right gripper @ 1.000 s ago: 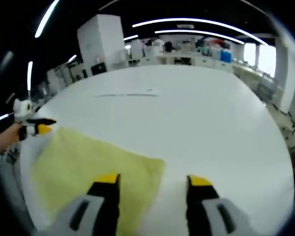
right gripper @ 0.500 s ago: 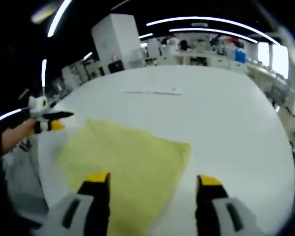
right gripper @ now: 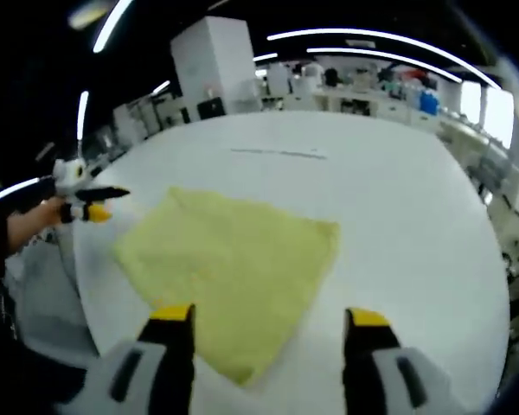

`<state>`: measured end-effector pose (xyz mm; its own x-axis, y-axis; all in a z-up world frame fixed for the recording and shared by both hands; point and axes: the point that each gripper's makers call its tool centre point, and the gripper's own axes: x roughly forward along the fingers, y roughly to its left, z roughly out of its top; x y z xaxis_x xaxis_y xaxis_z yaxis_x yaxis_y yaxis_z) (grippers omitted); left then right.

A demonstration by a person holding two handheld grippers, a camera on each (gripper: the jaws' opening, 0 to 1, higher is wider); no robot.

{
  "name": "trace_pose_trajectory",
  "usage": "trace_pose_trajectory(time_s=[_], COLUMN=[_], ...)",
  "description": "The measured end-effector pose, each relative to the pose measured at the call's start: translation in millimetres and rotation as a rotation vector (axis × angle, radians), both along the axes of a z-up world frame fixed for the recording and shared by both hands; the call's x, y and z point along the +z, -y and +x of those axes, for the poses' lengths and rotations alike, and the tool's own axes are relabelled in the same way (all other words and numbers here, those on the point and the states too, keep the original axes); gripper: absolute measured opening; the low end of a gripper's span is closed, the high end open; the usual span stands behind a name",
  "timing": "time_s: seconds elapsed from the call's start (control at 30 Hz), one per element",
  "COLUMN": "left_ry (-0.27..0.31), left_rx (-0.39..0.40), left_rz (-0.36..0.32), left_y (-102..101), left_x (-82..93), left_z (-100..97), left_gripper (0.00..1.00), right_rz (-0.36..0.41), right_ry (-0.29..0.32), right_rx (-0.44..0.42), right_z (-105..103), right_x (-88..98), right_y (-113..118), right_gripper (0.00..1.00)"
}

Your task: Fold the garment on the visible template until the final outline fits inside the template.

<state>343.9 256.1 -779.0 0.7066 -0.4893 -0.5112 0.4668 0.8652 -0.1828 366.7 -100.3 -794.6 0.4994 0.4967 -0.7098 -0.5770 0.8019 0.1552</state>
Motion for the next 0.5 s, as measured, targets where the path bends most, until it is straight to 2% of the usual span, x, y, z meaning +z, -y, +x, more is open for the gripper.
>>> trace_pose_trajectory(time_s=[0.2, 0.5], left_ry=[-0.011, -0.034], left_rx=[-0.065, -0.121], left_rz=[0.04, 0.08], left_y=[9.7, 22.0], left_x=[-7.7, -18.9], left_z=[-19.3, -50.1], left_gripper=[0.68, 0.61], right_rz=[-0.011, -0.03], right_ry=[-0.001, -0.034], right_rx=[0.005, -0.007], right_z=[-14.6, -43.8], right_x=[-3.4, -16.4], right_y=[4.3, 8.5], right_gripper=[0.63, 0.54])
